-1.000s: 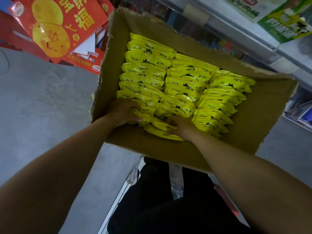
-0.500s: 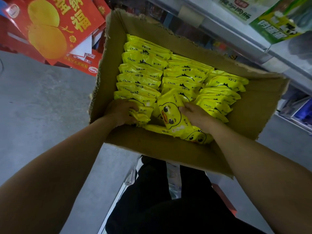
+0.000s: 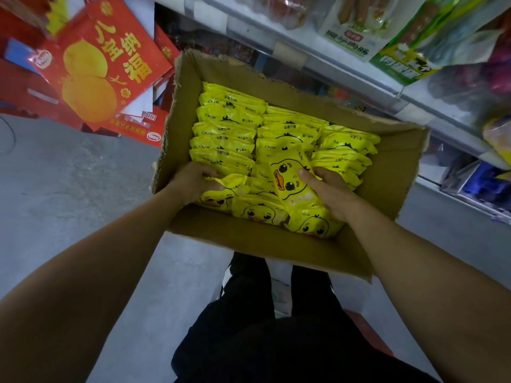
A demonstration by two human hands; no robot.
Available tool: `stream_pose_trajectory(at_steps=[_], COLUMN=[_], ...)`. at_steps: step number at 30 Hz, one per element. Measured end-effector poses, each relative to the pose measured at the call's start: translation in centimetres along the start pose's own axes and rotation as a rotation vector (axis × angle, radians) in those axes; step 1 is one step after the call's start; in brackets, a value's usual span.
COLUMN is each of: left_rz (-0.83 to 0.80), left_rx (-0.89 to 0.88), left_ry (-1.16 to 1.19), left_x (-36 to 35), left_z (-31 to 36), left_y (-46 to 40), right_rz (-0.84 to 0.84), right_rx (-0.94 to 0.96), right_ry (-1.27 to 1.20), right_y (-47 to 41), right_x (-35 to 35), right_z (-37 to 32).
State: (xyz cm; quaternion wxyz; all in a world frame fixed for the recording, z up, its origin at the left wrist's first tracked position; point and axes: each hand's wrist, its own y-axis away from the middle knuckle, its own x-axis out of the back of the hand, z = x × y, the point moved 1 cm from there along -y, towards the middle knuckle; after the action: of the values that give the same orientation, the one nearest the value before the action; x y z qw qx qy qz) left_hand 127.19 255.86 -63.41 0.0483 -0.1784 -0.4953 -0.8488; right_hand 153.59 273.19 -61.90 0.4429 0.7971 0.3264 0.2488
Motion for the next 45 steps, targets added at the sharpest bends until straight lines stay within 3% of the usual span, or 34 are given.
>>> stream_pose_trajectory(at_steps=[10, 20, 24, 29, 45], left_rz=[-0.033, 0.118, -0.02, -0.283, -0.333], left_rx=[-0.197, -0.323, -0.303, -0.507, -0.938], left_ry=[0.098, 0.222, 0.278, 0.379, -0.039], left_x=[-1.3, -12.9, -18.8, -25.2, -35.4], left_z=[8.0, 19.8, 27.5, 36.9, 66.8], left_y=[7.3, 16.0, 21.1, 25.5, 33.8], right_rz=[0.094, 0.056, 0.096, 0.19, 0.523], right_rx=[0.141, 0.416, 0.512, 0.658, 1.114], right_ry=[-0.091, -0.345, -0.43, -0.547, -0.657], right_y=[5.5, 17.7, 23.6, 31.8, 48.2], right_x=[4.2, 16.7, 24.5, 34.5, 60.7], right_z=[-1.7, 2.0, 4.9, 8.1, 6.7])
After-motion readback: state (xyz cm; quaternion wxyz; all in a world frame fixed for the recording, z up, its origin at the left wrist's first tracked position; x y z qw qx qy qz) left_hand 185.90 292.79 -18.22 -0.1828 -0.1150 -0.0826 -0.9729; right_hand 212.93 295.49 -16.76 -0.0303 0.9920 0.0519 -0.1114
